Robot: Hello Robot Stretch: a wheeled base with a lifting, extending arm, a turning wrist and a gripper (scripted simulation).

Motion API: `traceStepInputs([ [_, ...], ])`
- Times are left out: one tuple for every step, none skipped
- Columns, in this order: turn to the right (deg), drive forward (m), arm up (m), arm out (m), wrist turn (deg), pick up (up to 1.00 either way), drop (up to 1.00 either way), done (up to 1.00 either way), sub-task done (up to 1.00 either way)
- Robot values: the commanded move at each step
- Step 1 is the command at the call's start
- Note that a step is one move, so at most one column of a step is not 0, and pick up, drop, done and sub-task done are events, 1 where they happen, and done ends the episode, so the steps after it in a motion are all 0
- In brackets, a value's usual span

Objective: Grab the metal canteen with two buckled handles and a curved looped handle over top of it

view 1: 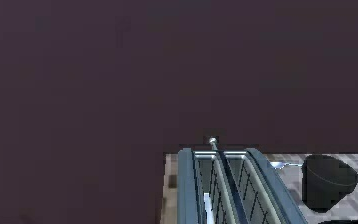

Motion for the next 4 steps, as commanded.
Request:
traceStepInputs([
  [0.0,0.00,0.50,0.00,0.0,0.00,0.00,0.00,0.00],
  [0.0,0.00,0.38,0.00,0.0,0.00,0.00,0.00,0.00],
  [0.0,0.00,0.00,0.32,0.0,0.00,0.00,0.00,0.00],
  [0.0,0.00,0.00,0.00,45.0,0.00,0.00,0.00,0.00],
])
